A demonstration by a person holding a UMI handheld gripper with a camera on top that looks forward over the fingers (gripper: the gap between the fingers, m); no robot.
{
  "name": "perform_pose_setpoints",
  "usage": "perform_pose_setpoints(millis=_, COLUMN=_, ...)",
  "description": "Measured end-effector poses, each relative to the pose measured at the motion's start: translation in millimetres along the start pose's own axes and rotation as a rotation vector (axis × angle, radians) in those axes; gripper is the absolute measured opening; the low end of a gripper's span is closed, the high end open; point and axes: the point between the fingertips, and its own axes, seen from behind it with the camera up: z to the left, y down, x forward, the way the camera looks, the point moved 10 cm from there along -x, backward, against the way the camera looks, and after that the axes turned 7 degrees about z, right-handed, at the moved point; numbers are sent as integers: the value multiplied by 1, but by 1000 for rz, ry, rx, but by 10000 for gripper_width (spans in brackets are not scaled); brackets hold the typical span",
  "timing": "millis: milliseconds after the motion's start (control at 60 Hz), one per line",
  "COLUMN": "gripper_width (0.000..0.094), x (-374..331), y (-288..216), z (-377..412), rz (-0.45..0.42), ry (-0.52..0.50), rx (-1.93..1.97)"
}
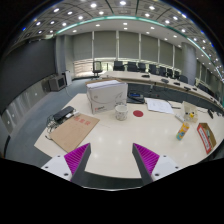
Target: Pour water
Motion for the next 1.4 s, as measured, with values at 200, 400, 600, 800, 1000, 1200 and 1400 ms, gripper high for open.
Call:
perform_pose_setpoints(millis=200, gripper_width=859, x=20, y=6, z=-61, rz=5, ry=93, rx=63)
perform_pose_setpoints(millis=400, gripper_width=860, x=54, y=23, z=-171, rz=-22, ry=186, rx=142)
perform_pose_setpoints(millis=600, gripper_width=862, x=106, y=35, z=-308, rz=-83, ry=288, rx=135)
perform_pose_setpoints(millis=800, gripper_width=862, x=180, y=29, z=-420, rz=-130, ry=283, rx=122)
perform_pose_setpoints(millis=1000, gripper_width=857, x=248, y=8, z=-473, rz=-184, ry=242, rx=127)
perform_pose_setpoints(millis=1200, gripper_width=538, x=289, y=0, z=-486, rz=-223, ry=235, rx=114)
perform_pose_setpoints(millis=1400, gripper_width=433, x=298, y=-9, z=-485, rz=-236, ry=292, rx=121)
